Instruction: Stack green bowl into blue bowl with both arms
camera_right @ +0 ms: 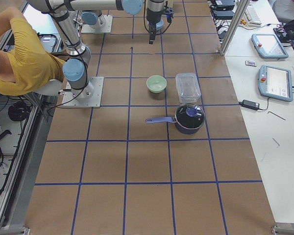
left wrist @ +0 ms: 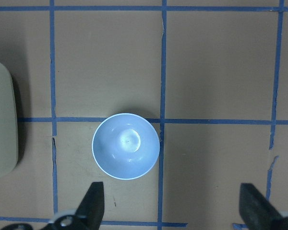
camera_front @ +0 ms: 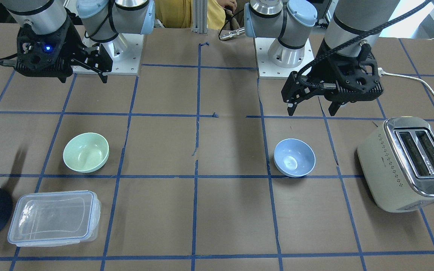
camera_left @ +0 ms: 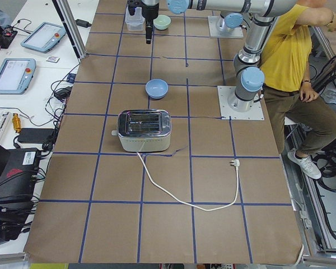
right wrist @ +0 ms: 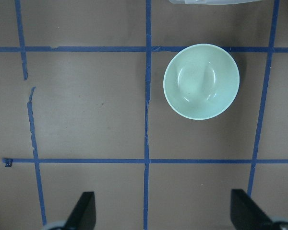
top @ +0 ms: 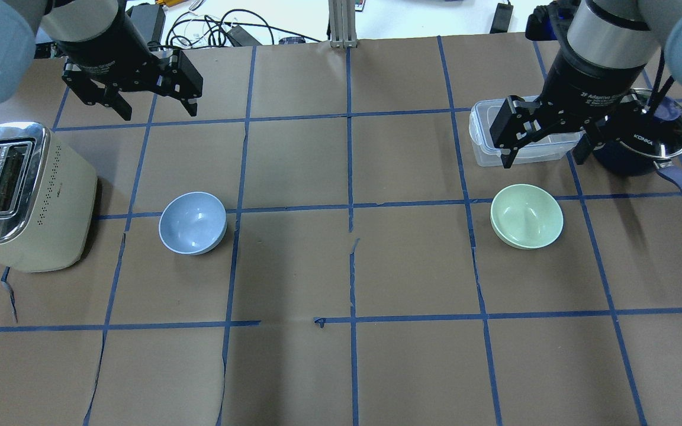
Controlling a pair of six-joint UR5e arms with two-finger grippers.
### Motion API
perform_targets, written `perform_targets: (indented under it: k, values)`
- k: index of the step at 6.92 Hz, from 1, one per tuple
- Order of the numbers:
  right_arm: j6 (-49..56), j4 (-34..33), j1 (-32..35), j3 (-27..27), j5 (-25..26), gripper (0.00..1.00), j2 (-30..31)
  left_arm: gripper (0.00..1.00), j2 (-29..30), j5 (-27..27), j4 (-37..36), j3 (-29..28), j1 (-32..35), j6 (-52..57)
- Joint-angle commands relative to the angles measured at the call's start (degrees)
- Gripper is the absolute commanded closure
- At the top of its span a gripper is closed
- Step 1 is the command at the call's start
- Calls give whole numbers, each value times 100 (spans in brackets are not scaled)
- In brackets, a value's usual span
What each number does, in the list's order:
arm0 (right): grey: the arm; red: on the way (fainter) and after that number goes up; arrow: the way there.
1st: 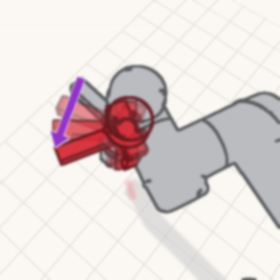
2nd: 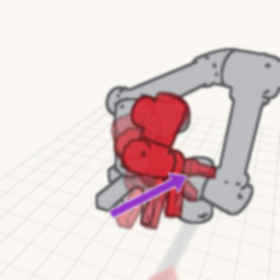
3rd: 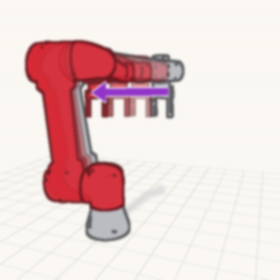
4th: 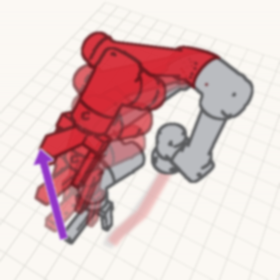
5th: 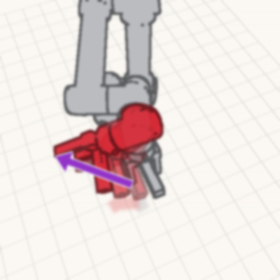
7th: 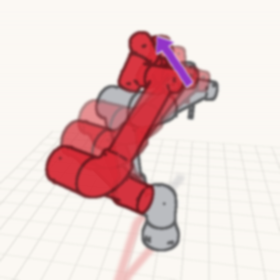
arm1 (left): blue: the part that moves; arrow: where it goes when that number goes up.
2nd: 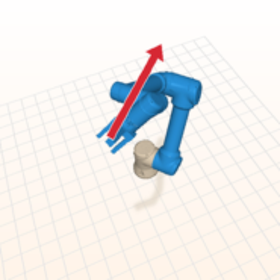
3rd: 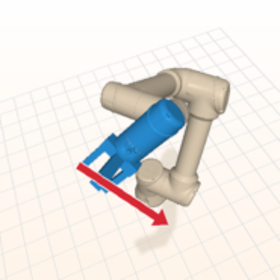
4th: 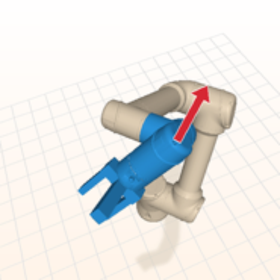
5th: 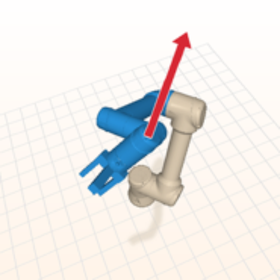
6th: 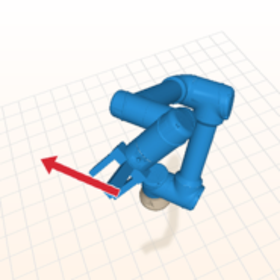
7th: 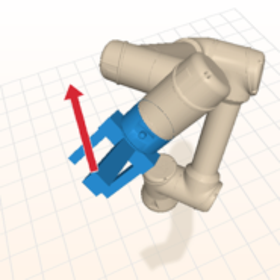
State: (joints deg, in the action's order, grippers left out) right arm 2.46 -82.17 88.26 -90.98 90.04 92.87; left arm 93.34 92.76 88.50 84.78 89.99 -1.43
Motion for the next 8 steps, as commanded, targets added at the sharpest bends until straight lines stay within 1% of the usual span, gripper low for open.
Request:
perform_targets:
  k: [1,5,8]
  values:
    - [-18,-9,-1,-25,-21,0,3,0,0,-4,-8,12,10,-24]
    - [-27,-9,-1,-33,-48,0,-6,0,0,5,1,3,10,20]
    - [-44,-45,-1,-183,-31,0,-15,0,-35,22,1,3,10,20]
